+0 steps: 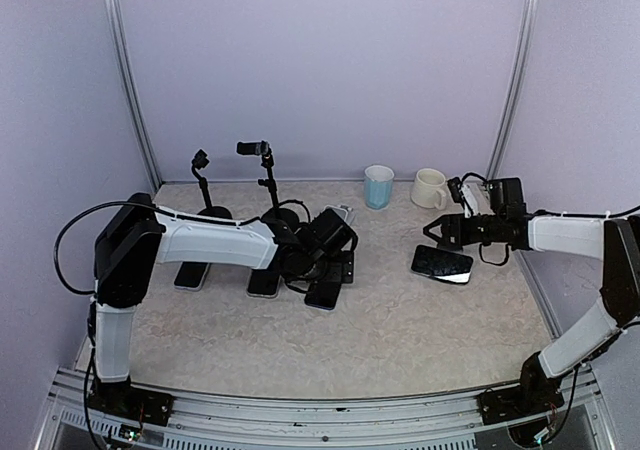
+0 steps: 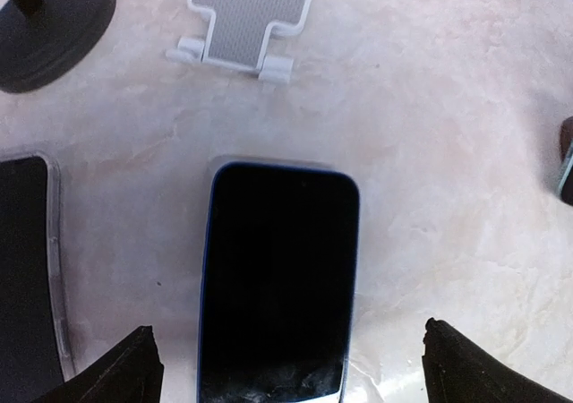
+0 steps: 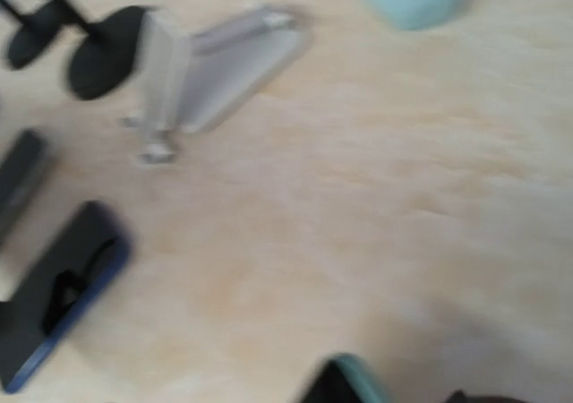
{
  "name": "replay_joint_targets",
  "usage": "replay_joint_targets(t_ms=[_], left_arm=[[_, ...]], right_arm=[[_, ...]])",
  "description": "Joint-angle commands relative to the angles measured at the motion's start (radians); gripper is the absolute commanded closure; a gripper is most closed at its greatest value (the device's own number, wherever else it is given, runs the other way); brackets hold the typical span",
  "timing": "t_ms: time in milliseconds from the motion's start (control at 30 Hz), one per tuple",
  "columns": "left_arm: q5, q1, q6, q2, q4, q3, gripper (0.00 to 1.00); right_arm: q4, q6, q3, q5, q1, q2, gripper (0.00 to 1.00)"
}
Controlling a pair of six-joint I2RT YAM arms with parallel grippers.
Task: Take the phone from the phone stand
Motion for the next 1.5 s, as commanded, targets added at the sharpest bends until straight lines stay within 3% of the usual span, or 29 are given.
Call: replay_joint_targets(t_ms=[0,233,500,767,1067,1467], left_arm=[[-0.003,0.002,0.088,-0.115,0.101,-0.052,0.01],[0.006,0.001,0.141,-0.148,0.116,-0.071,0.01],[0.020,0.001,0.166,-0.190,0.160,-0.123,0.01],[0.009,0.002,0.162,-0.189,0.153,-0.124,0.01],[-0.017,0.016,0.160,-0.201,0.129,-0.130,0.01],[-0.008,0.023,0.180,-0.206,0.133,-0.124,0.01]], right_arm=[[-0.099,-0.060,0.064,0.143,-0.031,0.010,0.22],[-0.091,-0.061,0.071,0.168,-0.051,0.079,0.21],[-0.094,-0.072,0.081,0.167,-0.073,0.155,0.29],[-0.087,-0.059,0.067,0.077,-0.078,0.177,0.40],[-0.061,-0.012,0.044,-0.059,-0.109,0.176,0.60],[-0.030,0.022,-0.021,-0.116,-0.133,0.158,0.72]])
